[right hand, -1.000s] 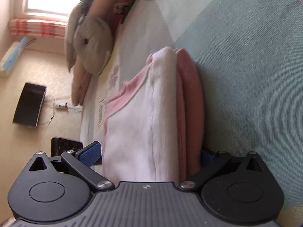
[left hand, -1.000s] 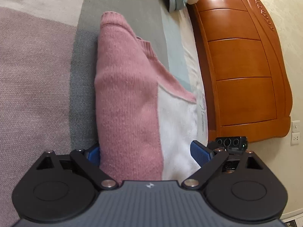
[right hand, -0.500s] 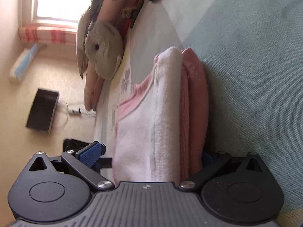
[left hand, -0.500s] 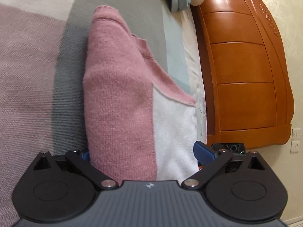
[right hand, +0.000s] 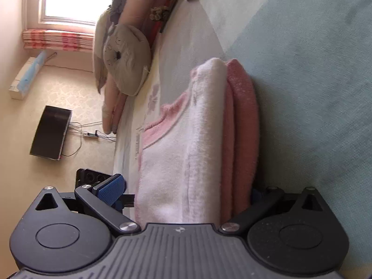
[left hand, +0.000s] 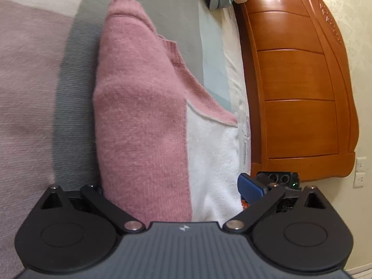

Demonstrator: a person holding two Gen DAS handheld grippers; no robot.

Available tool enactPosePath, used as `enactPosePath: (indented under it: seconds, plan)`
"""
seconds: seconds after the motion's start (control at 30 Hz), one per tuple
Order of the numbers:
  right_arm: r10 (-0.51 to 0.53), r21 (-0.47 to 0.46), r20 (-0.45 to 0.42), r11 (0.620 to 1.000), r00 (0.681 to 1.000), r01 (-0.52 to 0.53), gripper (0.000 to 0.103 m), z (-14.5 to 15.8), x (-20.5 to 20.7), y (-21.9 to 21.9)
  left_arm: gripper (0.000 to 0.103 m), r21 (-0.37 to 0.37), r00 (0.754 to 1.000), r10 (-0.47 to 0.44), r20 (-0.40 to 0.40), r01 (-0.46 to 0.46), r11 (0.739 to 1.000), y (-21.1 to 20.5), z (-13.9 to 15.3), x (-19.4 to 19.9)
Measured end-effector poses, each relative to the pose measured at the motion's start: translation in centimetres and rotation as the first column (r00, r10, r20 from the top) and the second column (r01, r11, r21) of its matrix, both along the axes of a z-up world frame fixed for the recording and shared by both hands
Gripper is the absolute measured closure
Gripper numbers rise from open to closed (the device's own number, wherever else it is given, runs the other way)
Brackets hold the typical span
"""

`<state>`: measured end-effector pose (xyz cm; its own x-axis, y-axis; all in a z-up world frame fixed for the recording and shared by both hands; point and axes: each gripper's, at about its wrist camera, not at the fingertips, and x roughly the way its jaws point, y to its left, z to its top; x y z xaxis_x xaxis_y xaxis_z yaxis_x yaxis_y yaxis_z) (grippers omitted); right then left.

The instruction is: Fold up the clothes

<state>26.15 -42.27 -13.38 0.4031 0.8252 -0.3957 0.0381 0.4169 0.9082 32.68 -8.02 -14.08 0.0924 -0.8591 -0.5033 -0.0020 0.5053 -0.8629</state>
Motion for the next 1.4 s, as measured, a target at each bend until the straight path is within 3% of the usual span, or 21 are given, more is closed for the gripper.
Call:
enactPosePath:
  seconds: [0.27, 0.57, 0.77, 1.0, 1.4]
  plan:
    - [-0.014, 0.053, 0.009, 0.999, 1.000, 0.014, 0.000, 0.9, -0.3, -0.6, 0.005, -0.055, 1.000, 0.017, 0.006, -0.016, 0.998, 0.2, 1.1, -0.5]
    - [-0.013, 0.024, 0.049, 1.000, 0.999, 0.012, 0.000, 2.8, -0.2, -0.7, 0.005, -0.088, 0.999, 0.002, 0.037, 0.002, 0.996, -0.5, 3.1, -1.2]
    - [-0.048, 0.023, 0.070, 0.999, 0.996, 0.047, 0.000, 3.8, -0.3, -2.7, 0.005, -0.113, 0.999, -0.013, 0.048, 0.018, 0.993, -0.5, 2.6, -1.8]
    - [-0.125, -0.002, 0.073, 0.992, 0.989, 0.125, 0.000, 5.0, -0.8, -7.8, 0.005, -0.163, 0.994, -0.079, 0.072, 0.089, 0.983, -5.4, 2.7, -0.3]
    - [-0.242, -0.096, 0.127, 0.962, 0.962, 0.255, 0.000, 7.9, 1.3, -21.3, 0.005, -0.241, 0.982, -0.154, 0.108, 0.176, 0.954, -19.1, 3.2, 4.9]
